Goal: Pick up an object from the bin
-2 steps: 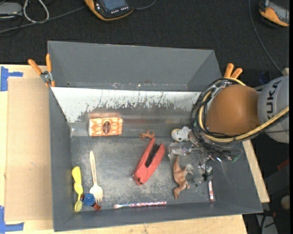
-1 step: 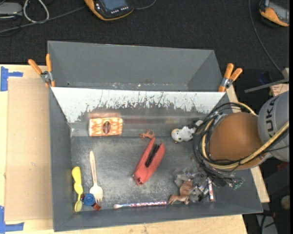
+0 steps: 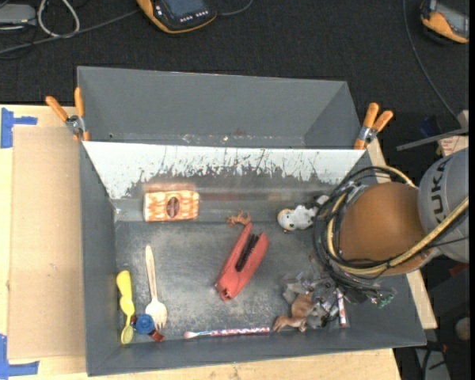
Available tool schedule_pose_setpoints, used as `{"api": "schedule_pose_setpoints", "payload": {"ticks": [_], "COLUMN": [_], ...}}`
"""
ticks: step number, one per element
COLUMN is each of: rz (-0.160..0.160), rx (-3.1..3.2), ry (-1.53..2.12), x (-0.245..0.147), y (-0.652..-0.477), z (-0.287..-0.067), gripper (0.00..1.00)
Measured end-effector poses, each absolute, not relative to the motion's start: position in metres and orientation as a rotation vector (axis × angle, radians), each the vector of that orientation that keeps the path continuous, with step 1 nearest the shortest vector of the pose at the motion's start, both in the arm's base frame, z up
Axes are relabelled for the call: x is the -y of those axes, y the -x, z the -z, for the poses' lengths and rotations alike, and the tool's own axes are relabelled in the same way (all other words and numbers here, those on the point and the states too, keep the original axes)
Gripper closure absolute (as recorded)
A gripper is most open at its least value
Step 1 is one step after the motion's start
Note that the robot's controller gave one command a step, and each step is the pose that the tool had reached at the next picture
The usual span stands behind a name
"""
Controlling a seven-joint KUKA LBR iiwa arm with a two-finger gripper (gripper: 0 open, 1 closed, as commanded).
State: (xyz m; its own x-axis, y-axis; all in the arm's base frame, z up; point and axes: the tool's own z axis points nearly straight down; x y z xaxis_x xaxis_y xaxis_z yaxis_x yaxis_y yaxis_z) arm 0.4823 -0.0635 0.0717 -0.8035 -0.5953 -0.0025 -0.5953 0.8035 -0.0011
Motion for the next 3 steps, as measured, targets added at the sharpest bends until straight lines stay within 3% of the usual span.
{"api": "schedule_pose_setpoints", "payload": {"ticks": [3], "rz": [-0.013], "rx": [-2.993], "ry": [0.985], "x": [0.061], "y": [-0.479], "z": [-0.185], "gripper": [1.00]}}
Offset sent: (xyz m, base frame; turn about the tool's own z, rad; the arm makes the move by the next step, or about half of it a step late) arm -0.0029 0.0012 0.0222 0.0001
